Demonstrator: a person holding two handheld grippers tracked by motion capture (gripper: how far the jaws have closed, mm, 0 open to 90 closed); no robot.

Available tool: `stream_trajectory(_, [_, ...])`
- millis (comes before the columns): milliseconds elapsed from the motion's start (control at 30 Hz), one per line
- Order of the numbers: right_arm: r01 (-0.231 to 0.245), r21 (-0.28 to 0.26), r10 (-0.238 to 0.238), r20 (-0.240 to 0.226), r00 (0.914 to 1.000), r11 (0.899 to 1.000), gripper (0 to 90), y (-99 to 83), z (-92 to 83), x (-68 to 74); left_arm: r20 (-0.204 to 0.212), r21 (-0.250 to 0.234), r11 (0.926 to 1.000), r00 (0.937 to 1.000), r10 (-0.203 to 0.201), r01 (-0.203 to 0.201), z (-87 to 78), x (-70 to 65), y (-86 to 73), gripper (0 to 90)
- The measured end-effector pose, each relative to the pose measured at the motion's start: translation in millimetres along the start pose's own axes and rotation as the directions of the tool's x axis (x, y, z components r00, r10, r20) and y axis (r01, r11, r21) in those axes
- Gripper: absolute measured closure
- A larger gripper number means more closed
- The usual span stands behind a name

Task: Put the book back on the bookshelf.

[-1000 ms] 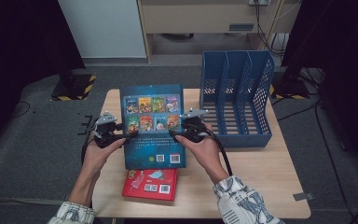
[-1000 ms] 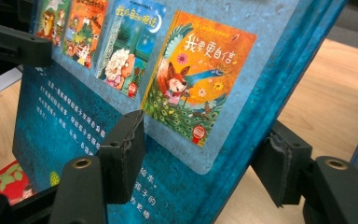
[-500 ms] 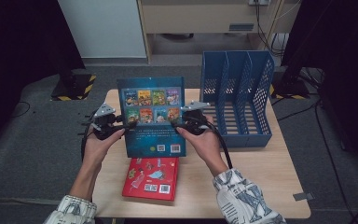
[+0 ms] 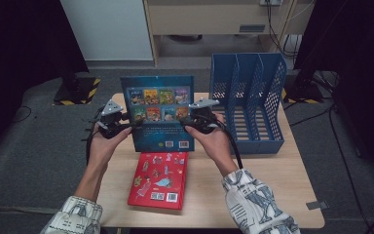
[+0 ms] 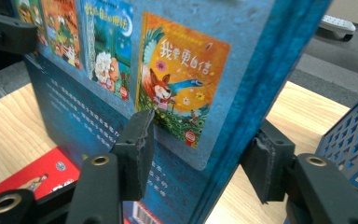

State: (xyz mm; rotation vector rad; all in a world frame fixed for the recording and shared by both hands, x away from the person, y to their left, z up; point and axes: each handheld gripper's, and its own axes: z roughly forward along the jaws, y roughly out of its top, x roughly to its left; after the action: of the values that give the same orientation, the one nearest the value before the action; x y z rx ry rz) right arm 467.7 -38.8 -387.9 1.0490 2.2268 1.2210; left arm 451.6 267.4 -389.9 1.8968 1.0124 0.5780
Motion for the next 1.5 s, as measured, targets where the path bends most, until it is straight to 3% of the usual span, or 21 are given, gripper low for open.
stream_trajectory(400, [0.036,-0.018,-0.036,-0.003,0.9993,0.999,53.4,-5.1,-12.6,9.9,0.007,-0.003,0.9998,0.9997,0.022,-0.022,-8.2,-2.7,-4.8,43.6])
stream_trajectory(633, [0.045,-0.020,-0.045,-0.014,0.9989,0.999,50.5,-9.7,-21.9,18.7,0.013,-0.013,0.9995,0.9995,0.028,-0.028,-13.7,-5.1,-8.7,43.2])
stream_trajectory(800, [0.041,-0.028,-0.043,-0.053,0.9977,0.999,53.3,-14.5,-30.4,21.5,0.016,-0.030,0.9991,0.9995,0.028,-0.028,-13.6,-5.5,-10.2,40.5])
stream_trajectory(900, [0.051,-0.033,-0.053,-0.073,0.9959,0.998,54.6,-17.9,-35.4,24.5,0.039,-0.059,0.9982,0.9992,0.011,-0.008,-12.8,-3.2,-12.8,37.8])
stream_trajectory(1500, [0.063,-0.042,-0.068,-0.141,0.9877,0.997,60.6,-22.4,-46.5,36.8,0.031,-0.075,0.9970,0.9993,0.021,-0.018,-14.4,-2.3,-15.2,30.6])
